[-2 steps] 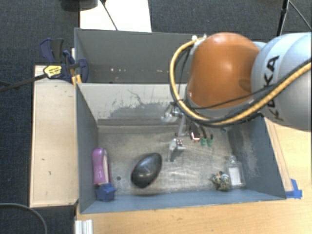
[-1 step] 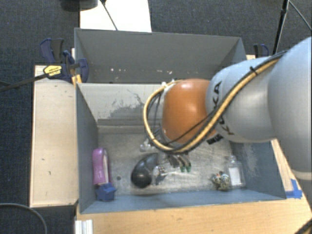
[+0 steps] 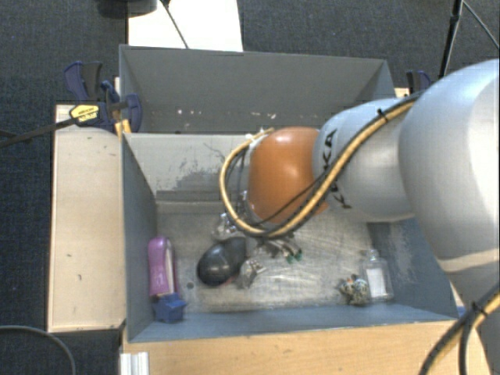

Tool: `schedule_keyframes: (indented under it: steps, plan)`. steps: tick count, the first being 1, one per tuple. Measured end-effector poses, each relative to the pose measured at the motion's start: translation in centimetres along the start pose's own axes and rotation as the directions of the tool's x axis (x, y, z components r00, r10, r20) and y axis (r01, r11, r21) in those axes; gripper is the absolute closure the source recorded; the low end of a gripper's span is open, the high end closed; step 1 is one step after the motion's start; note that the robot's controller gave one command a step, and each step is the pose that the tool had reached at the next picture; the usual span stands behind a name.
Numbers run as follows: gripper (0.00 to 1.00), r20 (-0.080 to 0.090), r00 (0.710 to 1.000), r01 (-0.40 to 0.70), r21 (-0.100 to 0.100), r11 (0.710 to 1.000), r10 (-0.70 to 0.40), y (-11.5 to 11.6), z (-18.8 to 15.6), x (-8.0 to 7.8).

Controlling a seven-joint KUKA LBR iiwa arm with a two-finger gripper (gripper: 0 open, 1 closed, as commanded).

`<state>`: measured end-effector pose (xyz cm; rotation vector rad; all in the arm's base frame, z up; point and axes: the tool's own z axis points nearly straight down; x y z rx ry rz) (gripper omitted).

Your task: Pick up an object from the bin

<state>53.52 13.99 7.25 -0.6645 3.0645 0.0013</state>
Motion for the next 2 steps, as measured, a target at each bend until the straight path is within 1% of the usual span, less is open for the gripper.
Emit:
schedule_keyframes:
  steps: [1,2]
  plan:
    - [1.0,0.005,1.0,-0.005,0.0,1.0,0.005,0.0,-0.2,-0.2]
    - [1.0,0.003,1.0,-0.025,0.0,1.0,0.025,1.5,-13.2,-1.7]
